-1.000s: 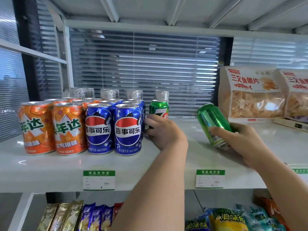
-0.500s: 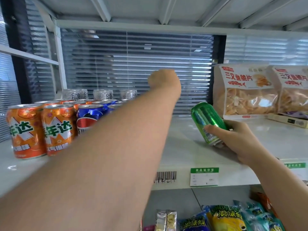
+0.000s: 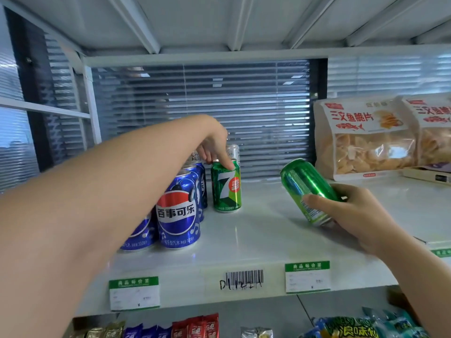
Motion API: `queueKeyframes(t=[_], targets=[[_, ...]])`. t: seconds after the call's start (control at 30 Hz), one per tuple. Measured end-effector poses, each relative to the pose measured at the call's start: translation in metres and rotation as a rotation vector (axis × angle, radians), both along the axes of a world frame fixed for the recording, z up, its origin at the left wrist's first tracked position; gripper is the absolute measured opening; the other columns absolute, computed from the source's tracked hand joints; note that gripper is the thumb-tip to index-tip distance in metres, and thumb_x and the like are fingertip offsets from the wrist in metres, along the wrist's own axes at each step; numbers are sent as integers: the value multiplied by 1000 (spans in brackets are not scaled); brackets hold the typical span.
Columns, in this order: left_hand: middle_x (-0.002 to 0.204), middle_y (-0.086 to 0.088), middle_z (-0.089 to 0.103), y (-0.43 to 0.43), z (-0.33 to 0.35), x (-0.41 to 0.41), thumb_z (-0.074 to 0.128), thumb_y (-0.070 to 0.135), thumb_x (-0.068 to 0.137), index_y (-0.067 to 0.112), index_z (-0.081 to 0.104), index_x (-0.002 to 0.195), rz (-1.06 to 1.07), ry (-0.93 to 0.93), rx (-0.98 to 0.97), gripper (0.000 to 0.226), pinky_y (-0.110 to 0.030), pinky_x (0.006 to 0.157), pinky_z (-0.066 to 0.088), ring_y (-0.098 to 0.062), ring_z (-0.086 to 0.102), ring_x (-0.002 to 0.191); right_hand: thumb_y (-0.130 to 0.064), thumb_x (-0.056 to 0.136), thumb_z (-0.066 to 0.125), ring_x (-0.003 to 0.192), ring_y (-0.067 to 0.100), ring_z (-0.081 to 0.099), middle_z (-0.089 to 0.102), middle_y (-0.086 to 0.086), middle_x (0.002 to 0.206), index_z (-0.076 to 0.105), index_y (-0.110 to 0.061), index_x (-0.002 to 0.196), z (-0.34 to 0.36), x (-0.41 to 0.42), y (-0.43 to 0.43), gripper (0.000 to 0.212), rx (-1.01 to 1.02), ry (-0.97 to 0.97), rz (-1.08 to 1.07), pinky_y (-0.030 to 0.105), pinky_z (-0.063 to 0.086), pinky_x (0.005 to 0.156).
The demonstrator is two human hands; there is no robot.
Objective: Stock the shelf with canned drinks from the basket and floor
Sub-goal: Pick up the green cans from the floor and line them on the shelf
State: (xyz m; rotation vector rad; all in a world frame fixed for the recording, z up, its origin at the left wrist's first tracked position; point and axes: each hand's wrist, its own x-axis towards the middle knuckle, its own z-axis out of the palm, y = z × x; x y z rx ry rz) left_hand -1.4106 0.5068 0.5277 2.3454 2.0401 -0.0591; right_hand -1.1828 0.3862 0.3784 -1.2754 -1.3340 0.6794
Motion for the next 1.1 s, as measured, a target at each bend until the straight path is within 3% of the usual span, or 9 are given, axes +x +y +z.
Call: queueKeyframes(t=[0.2, 0.37, 0.5, 0.7, 0.8, 0.87, 0.93, 1.03, 1.1], targets=[[111, -7, 65, 6, 2, -1, 74, 40, 76, 6, 61, 119, -43, 48, 9, 56, -30, 89, 52, -20, 62, 102, -26, 77, 79, 55, 17, 68, 72, 8, 81, 62, -28, 83, 0, -1, 0, 18, 4, 2, 3, 24, 53, 47], [109, -6, 66, 6, 0, -5, 72, 39, 80, 6, 62, 118, -64, 114, 43, 51, -31, 89, 53, -19, 64, 98, -30, 76, 80, 61, 29, 71, 74, 11, 81, 63, -28, 85, -1, 0, 3, 19, -14, 9, 2, 40, 59, 62], [93, 1, 64, 7, -2, -10, 73, 38, 79, 8, 64, 117, -93, 110, 82, 49, -23, 69, 51, -12, 62, 83, -30, 75, 81, 66, 26, 74, 76, 8, 82, 66, -27, 92, -4, 3, 8, 23, -22, 1, 7, 40, 62, 68], [98, 1, 64, 11, -5, -17, 73, 39, 78, 8, 65, 116, -119, 78, 110, 50, -25, 75, 47, -14, 61, 86, -33, 74, 81, 95, 11, 64, 65, -8, 110, 57, -26, 119, -8, 3, 20, 52, -33, -199, 5, 26, 52, 76], [92, 2, 65, 15, -6, -19, 74, 38, 77, 9, 66, 114, -126, 62, 121, 48, -22, 69, 47, -11, 60, 80, -29, 73, 81, 98, 12, 65, 67, -6, 111, 52, -21, 129, -6, 1, 20, 64, -35, -133, 93, 27, 53, 80], [90, 2, 64, 15, -5, -18, 75, 38, 76, 8, 66, 114, -127, 75, 125, 49, -24, 71, 48, -13, 61, 83, -42, 58, 84, 98, 10, 62, 62, -7, 110, 46, -24, 125, -6, -1, 21, 79, -19, -132, 66, 24, 51, 75], [98, -1, 65, 15, -6, -15, 75, 39, 75, 7, 65, 116, -130, 102, 132, 53, -28, 77, 49, -17, 62, 90, -46, 49, 84, 98, 13, 62, 61, -5, 108, 43, -23, 123, -7, 1, 22, 88, -22, -124, 5, 29, 53, 78], [100, -1, 65, 16, -6, -16, 75, 40, 75, 7, 64, 116, -125, 103, 134, 53, -27, 77, 48, -17, 62, 90, -20, 74, 81, 107, 24, 64, 67, 1, 114, 40, -21, 140, -9, 7, 25, 78, -52, 79, 74, 47, 48, 102], [90, 3, 63, 18, -6, -18, 75, 38, 76, 9, 66, 113, -128, 78, 122, 48, -24, 69, 46, -12, 60, 81, -24, 73, 82, 110, 25, 62, 62, 3, 123, 34, -27, 145, -7, 7, 25, 86, -45, 64, 84, 48, 46, 105]])
